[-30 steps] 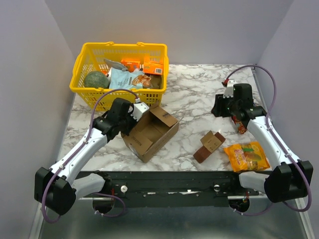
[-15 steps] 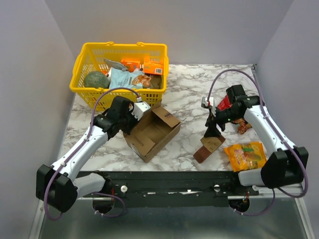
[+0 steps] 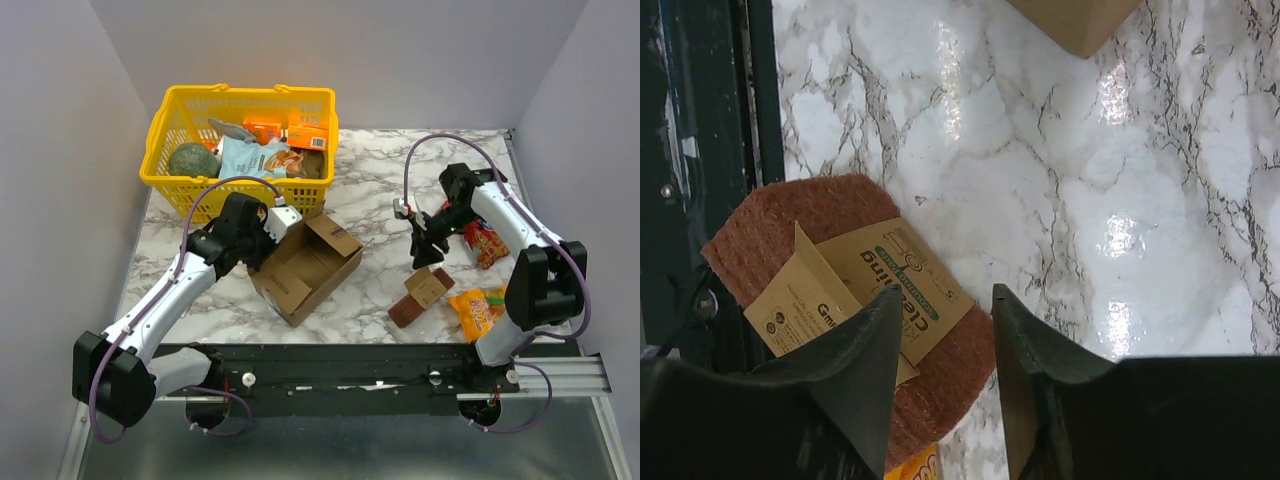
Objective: Unpack the express box
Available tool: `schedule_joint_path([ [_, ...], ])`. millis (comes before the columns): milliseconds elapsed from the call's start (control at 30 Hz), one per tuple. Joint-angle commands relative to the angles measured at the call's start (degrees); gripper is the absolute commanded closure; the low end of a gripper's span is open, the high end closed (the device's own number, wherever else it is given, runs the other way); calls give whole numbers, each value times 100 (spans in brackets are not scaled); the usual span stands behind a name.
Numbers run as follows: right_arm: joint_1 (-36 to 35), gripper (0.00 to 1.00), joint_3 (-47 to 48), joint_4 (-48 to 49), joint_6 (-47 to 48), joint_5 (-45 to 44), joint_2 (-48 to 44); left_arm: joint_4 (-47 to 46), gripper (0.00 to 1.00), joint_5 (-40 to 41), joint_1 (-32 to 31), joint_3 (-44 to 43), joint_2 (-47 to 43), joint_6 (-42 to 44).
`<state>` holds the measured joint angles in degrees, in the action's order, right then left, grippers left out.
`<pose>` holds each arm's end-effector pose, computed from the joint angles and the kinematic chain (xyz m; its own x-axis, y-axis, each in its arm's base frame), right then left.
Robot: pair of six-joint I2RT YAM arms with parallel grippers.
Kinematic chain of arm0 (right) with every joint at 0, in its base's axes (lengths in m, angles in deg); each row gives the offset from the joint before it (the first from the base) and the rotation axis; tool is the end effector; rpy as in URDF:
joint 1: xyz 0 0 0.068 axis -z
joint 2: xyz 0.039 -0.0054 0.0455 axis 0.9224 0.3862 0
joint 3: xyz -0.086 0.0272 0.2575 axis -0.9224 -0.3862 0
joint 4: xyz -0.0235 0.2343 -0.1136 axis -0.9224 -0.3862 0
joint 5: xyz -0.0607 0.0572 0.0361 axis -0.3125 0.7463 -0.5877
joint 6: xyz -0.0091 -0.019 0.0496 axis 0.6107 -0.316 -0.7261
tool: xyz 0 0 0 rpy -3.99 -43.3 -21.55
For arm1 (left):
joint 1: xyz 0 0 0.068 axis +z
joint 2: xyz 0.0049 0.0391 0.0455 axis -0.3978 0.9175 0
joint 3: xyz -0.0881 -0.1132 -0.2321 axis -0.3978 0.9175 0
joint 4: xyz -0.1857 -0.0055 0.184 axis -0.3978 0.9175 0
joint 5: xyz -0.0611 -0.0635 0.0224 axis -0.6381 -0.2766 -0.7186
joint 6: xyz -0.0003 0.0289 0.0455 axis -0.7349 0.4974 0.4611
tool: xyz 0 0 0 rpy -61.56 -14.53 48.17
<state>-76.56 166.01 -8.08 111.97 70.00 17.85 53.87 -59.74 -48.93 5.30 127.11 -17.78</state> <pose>0.2801 0.0707 0.2547 -0.1628 -0.7374 -0.6556 -0.9735 0.0120 0.2282 0.2070 -0.1064 0.2734 -0.4718 0.5942 -0.6513 0.7389 0.6695 0.0755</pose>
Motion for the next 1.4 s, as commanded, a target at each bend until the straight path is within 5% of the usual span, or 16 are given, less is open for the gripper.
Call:
schedule_joint_path([
  [0, -4, 48, -48, -1236, 220, -338, -236, 573, 92, -438, -17, 239, 174, -10],
  [333, 5, 48, 224, -1227, -79, 417, -544, 485, 92, -578, -17, 178, 315, -81],
  [800, 5, 50, -699, -1236, 35, -136, -351, 467, 91, -587, -17, 160, 315, -72],
  [967, -4, 89, -673, -1236, -35, -215, -412, 458, 91, -614, -17, 64, 394, -81],
  [1067, -4, 100, -357, -1227, -97, -110, -639, 484, 91, -605, -17, 11, 429, -46],
  [1233, -4, 100, 206, -491, -755, 303, -1316, 528, 91, -482, -17, 98, 341, -46],
  [1367, -12, 100, -528, 993, -1431, 190, -2308, 529, 91, -482, -17, 177, 280, -54],
])
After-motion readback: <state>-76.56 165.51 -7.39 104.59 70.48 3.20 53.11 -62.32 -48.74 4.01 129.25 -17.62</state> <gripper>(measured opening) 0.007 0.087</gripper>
